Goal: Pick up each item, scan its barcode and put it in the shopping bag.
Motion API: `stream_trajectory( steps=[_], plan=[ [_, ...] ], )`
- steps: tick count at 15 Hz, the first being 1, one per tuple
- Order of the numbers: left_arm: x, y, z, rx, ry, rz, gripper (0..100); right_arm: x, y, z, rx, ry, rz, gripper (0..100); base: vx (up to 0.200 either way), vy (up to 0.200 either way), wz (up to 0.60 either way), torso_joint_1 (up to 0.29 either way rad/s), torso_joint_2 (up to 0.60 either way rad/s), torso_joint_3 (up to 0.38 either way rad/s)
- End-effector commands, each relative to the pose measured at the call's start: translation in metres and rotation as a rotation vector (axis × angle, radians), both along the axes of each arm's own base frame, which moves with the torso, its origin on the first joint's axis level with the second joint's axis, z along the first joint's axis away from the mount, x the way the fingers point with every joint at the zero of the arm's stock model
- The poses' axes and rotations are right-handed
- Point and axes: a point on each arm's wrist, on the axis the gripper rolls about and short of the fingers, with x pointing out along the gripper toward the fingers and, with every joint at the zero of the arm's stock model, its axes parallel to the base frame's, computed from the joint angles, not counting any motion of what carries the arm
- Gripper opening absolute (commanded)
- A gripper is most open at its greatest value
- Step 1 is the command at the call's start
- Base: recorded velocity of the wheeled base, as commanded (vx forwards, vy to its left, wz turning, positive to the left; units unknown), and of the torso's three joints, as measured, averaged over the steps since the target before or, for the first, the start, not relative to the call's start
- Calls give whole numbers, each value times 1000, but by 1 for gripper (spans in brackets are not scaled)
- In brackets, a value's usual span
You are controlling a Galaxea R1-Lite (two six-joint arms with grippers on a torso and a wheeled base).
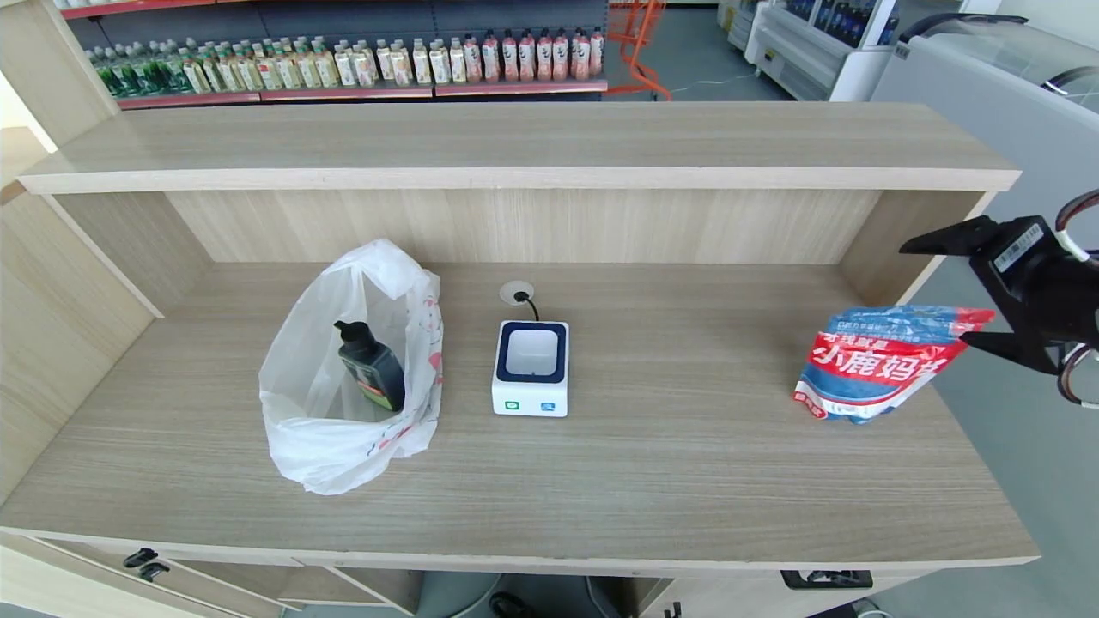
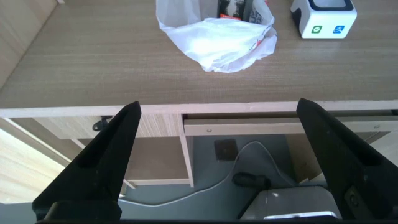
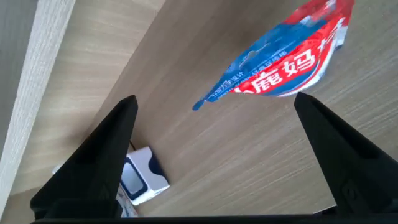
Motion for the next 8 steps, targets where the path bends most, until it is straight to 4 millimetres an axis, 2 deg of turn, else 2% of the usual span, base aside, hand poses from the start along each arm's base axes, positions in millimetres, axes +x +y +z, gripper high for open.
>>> stream_trajectory(
  steps=[1, 3, 8],
  plan=[
    [0, 0, 0, 0, 0, 0, 100, 31, -22, -12, 1, 55, -102, 100, 0, 0, 0, 0, 0, 0],
    [0, 0, 0, 0, 0, 0, 100, 46, -34, -21, 13, 90, -147, 100, 0, 0, 0, 0, 0, 0],
    [0, 0, 0, 0, 0, 0, 100, 81, -37, -46, 64, 164, -185, 100, 0, 0, 0, 0, 0, 0]
  ],
)
